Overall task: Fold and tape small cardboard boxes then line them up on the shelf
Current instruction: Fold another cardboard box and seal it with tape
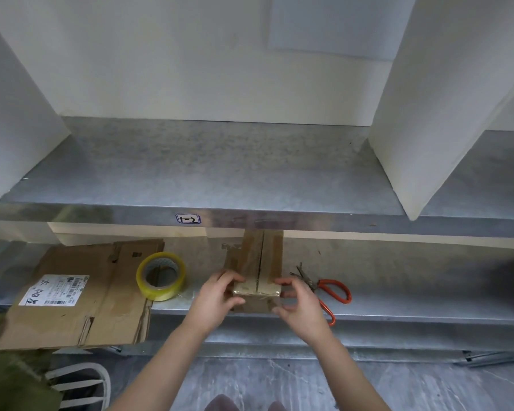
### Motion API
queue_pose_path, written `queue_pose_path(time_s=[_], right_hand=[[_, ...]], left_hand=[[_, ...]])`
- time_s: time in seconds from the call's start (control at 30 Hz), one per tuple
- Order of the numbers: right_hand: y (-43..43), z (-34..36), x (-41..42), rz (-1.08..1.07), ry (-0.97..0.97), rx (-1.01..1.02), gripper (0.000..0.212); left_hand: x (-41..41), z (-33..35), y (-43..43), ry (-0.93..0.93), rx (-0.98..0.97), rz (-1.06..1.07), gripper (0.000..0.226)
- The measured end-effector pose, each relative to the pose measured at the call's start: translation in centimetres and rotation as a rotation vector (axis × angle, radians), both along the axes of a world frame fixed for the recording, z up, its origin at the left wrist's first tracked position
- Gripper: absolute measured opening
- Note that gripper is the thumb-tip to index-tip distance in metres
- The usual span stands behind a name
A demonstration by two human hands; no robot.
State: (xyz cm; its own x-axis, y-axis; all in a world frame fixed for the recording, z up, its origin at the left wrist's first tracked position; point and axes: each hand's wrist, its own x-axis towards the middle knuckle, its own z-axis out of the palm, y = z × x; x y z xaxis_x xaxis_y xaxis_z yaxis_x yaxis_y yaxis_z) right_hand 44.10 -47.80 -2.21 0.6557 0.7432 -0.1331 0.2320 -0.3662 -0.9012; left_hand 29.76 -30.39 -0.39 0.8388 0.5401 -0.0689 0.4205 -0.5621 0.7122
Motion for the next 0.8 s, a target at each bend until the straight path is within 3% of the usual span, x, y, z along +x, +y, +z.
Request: queue_pose_path(time_s=[0.1, 0.2, 0.3, 0.47, 0.67, 0.8], right_hand=[[-1.4, 1.0, 2.4, 0.201, 0.103, -0.046, 0.061], [-1.2, 1.7, 3.7, 0.252, -0.065, -0.112, 0.053], [-0.4, 1.5, 3.6, 0.222, -0.269, -0.101, 0.042], [-0.5, 0.1, 2.6, 0.128, -0.265, -0.031, 0.044], [0.6, -1.2, 0.4, -0.009, -0.302, 0.013, 0.04], [1.0, -1.3, -0.1, -0.041, -0.234, 0.013, 0.055]], left_hand=[[-0.3, 1.1, 1.4, 0.079, -0.073, -0.145, 0.051], [0.0, 1.9, 1.9, 0.087, -0.062, -0.201, 0.053], [0.4, 2.3, 1.6, 0.066, 0.003, -0.19, 0.046], [0.2, 1.8, 0.9, -0.021, 0.126, -0.111, 0.043], [0.2, 1.0, -0.1, -0.057, -0.047, 0.022, 0.044], [0.1, 0.8, -0.1, -0.068, -0.099, 0.068, 0.068]])
